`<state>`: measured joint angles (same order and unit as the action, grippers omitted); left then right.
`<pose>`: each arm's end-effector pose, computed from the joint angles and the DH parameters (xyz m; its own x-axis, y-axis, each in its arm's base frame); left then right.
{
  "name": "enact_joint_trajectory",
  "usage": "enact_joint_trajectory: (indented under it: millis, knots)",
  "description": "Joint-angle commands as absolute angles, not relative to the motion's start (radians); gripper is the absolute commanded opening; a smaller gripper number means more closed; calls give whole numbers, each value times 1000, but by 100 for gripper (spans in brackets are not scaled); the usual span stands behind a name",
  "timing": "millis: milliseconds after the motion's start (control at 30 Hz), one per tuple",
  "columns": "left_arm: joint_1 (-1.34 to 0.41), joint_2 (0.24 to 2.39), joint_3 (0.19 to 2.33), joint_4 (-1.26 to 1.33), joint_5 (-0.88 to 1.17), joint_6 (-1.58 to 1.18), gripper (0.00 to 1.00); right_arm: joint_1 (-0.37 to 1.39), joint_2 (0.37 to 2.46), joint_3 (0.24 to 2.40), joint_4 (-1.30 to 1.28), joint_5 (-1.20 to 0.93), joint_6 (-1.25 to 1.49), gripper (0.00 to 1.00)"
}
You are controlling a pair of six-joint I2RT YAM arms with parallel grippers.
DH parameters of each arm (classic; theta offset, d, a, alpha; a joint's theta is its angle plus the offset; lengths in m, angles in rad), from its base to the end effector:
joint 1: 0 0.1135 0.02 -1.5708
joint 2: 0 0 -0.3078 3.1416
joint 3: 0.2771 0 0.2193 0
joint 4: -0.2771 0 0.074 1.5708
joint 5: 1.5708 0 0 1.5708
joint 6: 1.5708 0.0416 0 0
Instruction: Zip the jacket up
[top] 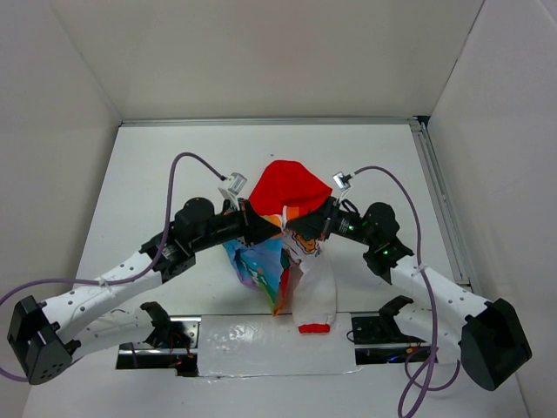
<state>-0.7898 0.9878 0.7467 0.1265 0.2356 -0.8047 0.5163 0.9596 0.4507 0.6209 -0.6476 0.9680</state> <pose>0.1222 -0.1371 0.3653 -0.6711 -0.3183 -0.6696 0.5340 0.4189 -0.7344 0.1296 0.1024 0.3272 -0.6987 0.3588 -0.6189 -0.5989 0.1800 0.7804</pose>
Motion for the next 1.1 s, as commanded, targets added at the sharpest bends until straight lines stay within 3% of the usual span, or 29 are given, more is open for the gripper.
enact_joint_trajectory:
  millis: [0,467,767,833,933,1067]
  knots:
    - [-811,1003,719,20,279,-764,0,489,914,506,675,-607,989,0]
    - [-916,1035,726,-69,164,-782,0,416,865,529,542,-571,1048,0]
    - [-908,1121,804,-158,60,-871,0,425,969,608,172,-580,897,0]
    - [-888,1169,842,-192,60,-880,0,431,982,601,135,-586,867,9]
    - [-858,1210,900,-242,83,-926,0,446,989,624,53,-565,809,54]
    - [-842,1227,969,-317,75,-951,0,471,974,661,-58,-514,711,71]
